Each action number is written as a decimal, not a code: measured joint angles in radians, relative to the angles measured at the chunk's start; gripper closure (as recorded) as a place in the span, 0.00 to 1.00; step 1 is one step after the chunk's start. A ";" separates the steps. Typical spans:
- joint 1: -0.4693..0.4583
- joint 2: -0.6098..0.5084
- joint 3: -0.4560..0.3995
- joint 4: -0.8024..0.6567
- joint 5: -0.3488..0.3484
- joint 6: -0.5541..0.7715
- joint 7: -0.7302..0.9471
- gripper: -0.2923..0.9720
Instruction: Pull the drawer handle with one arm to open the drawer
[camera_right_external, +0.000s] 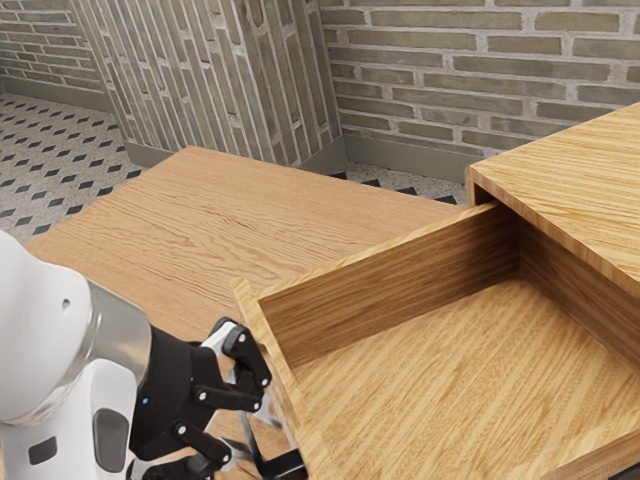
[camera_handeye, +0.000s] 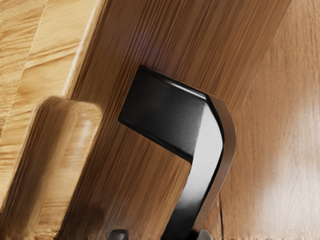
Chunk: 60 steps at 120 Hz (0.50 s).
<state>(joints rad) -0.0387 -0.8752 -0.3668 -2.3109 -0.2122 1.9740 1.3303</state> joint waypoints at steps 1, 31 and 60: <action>0.000 0.000 0.000 0.000 0.001 0.001 -0.001 0.67; 0.000 -0.013 0.000 0.003 0.011 0.005 -0.021 0.63; 0.020 0.126 0.009 0.391 0.047 -0.135 -0.055 0.60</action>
<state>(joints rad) -0.0187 -0.7496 -0.3574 -1.9197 -0.1652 1.8386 1.2751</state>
